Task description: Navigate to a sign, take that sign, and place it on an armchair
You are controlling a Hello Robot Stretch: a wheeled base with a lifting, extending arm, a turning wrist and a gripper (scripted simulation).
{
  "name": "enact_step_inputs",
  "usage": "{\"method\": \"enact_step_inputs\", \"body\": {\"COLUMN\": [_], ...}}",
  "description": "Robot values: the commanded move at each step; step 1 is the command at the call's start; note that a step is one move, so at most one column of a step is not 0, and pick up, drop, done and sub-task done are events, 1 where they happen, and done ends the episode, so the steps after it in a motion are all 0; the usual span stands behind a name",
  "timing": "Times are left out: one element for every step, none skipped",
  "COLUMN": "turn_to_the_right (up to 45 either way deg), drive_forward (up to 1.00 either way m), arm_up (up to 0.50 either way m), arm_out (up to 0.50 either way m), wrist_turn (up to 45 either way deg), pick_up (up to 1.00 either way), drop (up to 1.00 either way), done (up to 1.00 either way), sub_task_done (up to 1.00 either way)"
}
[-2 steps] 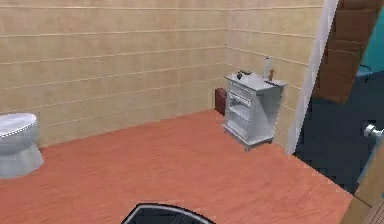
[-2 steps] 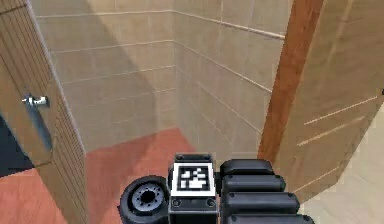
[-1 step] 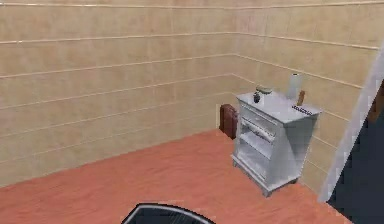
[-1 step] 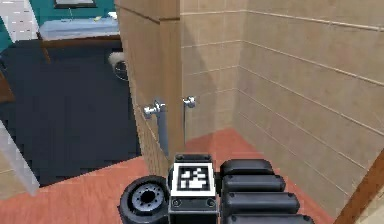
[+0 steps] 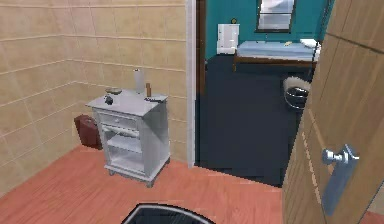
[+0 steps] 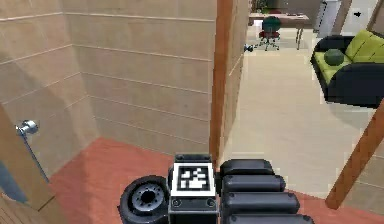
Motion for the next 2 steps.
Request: {"method": "enact_step_inputs", "body": {"turn_to_the_right": [0.0,21.0], "drive_forward": [0.45,0.0], "arm_up": [0.0,0.0], "arm_out": [0.0,0.0], "wrist_turn": [0.0,0.0], "pick_up": [0.0,0.0], "drop": [0.0,0.0], "done": [0.0,0.0], "sub_task_done": [0.0,0.0]}}
